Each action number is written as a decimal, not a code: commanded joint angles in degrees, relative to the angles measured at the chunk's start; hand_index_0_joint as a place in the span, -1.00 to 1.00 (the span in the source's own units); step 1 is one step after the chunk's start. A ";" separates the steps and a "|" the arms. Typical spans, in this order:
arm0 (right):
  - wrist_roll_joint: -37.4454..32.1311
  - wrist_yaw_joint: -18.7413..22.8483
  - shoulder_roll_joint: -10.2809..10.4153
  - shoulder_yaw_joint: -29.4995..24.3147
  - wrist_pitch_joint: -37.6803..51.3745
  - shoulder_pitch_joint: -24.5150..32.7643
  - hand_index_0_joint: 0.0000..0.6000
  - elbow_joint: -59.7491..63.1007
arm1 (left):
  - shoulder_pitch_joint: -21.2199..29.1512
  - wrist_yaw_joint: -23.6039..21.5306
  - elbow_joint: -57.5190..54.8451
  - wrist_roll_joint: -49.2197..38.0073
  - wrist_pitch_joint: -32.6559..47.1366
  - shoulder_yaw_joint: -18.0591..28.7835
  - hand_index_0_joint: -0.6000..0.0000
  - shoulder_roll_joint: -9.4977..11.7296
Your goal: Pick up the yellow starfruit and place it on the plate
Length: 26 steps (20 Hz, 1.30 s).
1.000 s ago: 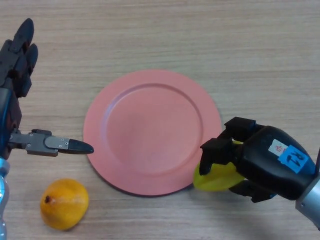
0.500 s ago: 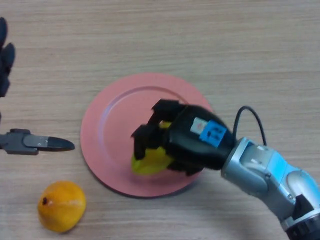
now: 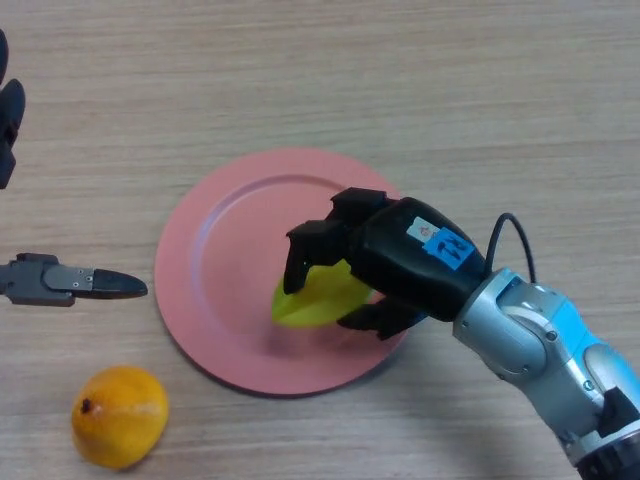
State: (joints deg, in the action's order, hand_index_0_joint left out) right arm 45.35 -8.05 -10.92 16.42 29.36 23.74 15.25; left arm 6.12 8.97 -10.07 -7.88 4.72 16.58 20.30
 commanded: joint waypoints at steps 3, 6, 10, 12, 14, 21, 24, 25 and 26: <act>-3.27 3.42 0.04 -7.05 4.18 1.22 1.00 -4.87 | 1.41 -2.37 -4.25 -1.19 5.88 3.08 1.00 2.60; 0.81 5.20 -1.98 -11.41 6.21 -0.38 1.00 -7.81 | 1.31 -2.44 -4.83 -1.17 5.32 2.92 1.00 2.47; 6.08 9.48 -8.51 -18.07 5.19 -3.48 1.00 -13.53 | 1.61 -2.26 -5.30 -0.32 4.34 1.77 1.00 2.16; 5.20 10.03 -11.74 -20.60 5.68 -5.48 1.00 -13.77 | 2.12 -1.28 -6.24 -0.83 2.19 0.92 1.00 2.15; 6.36 9.86 -14.73 -23.65 5.28 -7.72 1.00 -12.70 | 2.30 -1.07 -6.68 0.70 2.09 -0.38 1.00 1.54; 11.40 13.69 -17.37 -24.02 3.25 -9.27 1.00 -6.37 | 1.31 -0.06 -9.19 1.47 -0.35 -2.43 1.00 -0.33; 6.56 11.14 -16.10 -23.36 3.52 -9.15 1.00 -6.24 | 0.83 -0.99 -9.34 1.28 0.67 -2.61 1.00 -1.07; 2.53 8.37 -15.14 -22.90 3.71 -9.40 1.00 -6.34 | 0.80 -0.93 -10.09 0.62 -0.53 -2.43 1.00 -0.90; 0.57 6.85 -14.70 -22.65 3.79 -9.60 1.00 -6.40 | 0.74 -0.98 -10.23 0.59 -0.66 -2.43 1.00 -0.92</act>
State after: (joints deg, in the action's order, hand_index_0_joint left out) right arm 50.74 -3.86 -23.77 -3.08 31.68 12.16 11.55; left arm 5.21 9.00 -16.80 -7.16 -0.75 11.29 17.63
